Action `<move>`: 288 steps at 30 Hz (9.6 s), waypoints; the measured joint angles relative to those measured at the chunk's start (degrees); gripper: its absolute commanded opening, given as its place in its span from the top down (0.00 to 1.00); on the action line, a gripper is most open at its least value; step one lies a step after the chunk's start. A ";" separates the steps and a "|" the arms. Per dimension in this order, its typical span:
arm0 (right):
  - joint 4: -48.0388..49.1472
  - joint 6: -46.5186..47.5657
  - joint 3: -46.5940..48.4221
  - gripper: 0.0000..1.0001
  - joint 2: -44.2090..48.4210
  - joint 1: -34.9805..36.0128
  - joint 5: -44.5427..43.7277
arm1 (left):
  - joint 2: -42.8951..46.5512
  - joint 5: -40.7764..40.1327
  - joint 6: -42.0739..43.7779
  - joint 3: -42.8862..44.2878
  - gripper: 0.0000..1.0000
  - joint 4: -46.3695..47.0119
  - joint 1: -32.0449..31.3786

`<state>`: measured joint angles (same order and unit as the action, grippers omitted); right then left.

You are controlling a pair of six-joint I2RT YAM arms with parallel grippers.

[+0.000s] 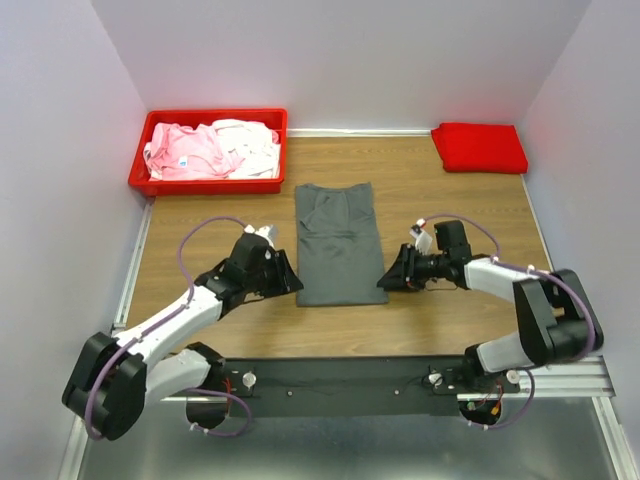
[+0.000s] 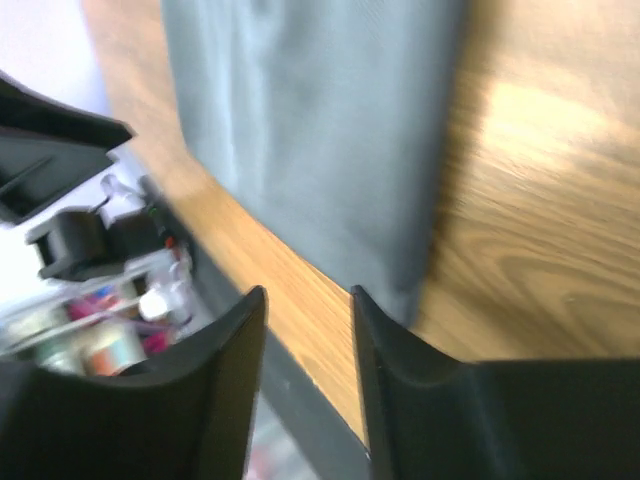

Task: Fold and stack the t-shirts
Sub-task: Fold the tshirt

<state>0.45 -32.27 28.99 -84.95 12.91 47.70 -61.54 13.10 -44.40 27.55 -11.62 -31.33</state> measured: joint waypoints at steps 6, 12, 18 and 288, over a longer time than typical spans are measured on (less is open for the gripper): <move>-10.25 0.81 5.84 0.33 10.49 6.23 -14.47 | 0.22 -6.34 0.83 6.10 0.25 -5.99 -1.90; -21.09 0.37 10.56 0.30 11.69 15.47 -32.54 | -8.61 -13.73 1.09 11.56 0.32 -12.81 -8.59; -26.64 -0.68 12.46 0.29 9.53 21.44 -43.45 | -16.76 -18.03 1.33 16.72 0.37 -16.35 -12.31; 34.99 -21.68 5.31 0.47 -3.72 9.79 6.38 | 7.17 5.97 -3.58 -5.55 0.45 16.59 7.28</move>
<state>35.44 -53.95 34.30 -88.66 22.70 54.08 -54.37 19.07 -47.99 22.00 4.97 -24.05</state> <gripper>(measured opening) 0.517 0.516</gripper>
